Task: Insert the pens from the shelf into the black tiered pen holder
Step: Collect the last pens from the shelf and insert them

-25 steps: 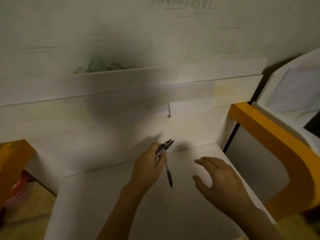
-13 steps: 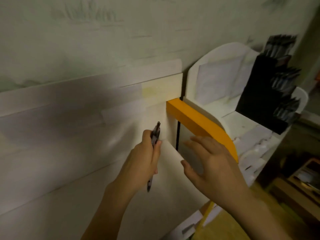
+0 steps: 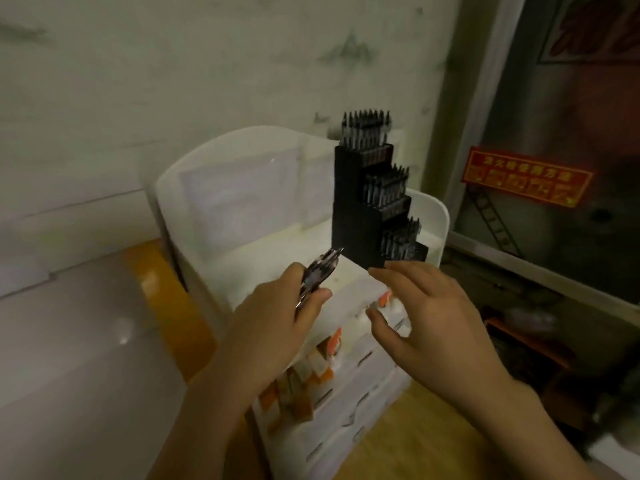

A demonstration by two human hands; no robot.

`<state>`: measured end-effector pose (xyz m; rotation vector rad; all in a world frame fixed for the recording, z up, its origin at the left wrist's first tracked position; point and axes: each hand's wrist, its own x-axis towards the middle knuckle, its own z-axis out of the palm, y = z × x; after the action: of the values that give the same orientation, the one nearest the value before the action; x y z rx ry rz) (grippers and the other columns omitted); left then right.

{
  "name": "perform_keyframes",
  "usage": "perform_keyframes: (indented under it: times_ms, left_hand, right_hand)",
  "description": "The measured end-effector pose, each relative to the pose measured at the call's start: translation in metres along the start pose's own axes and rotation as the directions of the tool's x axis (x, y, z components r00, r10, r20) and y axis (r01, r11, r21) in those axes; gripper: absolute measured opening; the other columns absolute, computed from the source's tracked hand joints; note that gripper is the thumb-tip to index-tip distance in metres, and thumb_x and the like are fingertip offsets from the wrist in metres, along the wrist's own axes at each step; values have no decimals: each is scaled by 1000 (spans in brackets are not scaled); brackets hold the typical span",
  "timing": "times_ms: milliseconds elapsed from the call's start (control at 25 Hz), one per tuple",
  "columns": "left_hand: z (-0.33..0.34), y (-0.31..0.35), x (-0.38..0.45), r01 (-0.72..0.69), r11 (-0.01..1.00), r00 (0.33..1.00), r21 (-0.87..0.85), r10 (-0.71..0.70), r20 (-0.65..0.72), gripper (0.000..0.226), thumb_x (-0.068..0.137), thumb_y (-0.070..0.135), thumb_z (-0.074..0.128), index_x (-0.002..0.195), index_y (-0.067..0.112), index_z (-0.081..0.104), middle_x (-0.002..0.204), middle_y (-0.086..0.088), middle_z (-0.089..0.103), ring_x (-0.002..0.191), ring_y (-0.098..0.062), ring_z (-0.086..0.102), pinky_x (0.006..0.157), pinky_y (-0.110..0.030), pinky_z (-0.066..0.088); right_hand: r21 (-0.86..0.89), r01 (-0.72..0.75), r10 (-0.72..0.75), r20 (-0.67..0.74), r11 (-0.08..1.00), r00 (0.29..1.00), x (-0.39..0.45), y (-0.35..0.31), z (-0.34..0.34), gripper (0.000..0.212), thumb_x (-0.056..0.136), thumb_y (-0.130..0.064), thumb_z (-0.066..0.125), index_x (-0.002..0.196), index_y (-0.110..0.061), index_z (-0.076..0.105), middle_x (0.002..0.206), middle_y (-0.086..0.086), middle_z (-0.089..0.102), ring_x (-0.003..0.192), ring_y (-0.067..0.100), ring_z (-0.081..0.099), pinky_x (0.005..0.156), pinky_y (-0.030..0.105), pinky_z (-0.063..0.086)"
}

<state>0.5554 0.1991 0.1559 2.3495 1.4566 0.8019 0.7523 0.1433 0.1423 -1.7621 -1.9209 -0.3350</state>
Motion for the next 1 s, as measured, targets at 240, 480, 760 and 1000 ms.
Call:
perform_keyframes:
  times_ms: [240,480,760,1000]
  left_hand:
    - [86,66,68,-59,997,995,-49,62,73,27,100,34,42,125,24,41,73,16,48,60,-5,52,50,-13,38]
    - [151,91,150,-82,966,991,-245,105,83,25,97,40,48,118,27,47,69,9,58,52,-6,57,49,-15,47]
    - [206,97,245,-11,880,990,-476,76,118,22,92,41,58,112,31,60,87,9,70,77,1,67,63,-13,51]
    - [231,98,305,56,897,980,-439,35,195,20,97,37,51,112,25,57,97,7,69,89,2,65,75,-10,49]
  right_hand:
    - [-41,-79,80,29,996,996,6,118,4,50,86,-49,57,133,-32,52,133,-8,56,124,16,50,101,34,41]
    - [1,-89,89,45,996,995,49,205,37,47,86,-47,58,131,-34,51,130,-10,56,121,14,50,99,33,43]
    - [577,-161,85,156,801,984,137,268,80,26,91,-29,62,117,-33,64,109,-24,63,104,-8,55,84,3,42]
    - [885,-363,172,324,293,930,194,316,105,18,91,-10,61,102,-16,73,94,-1,75,94,12,69,87,29,56]
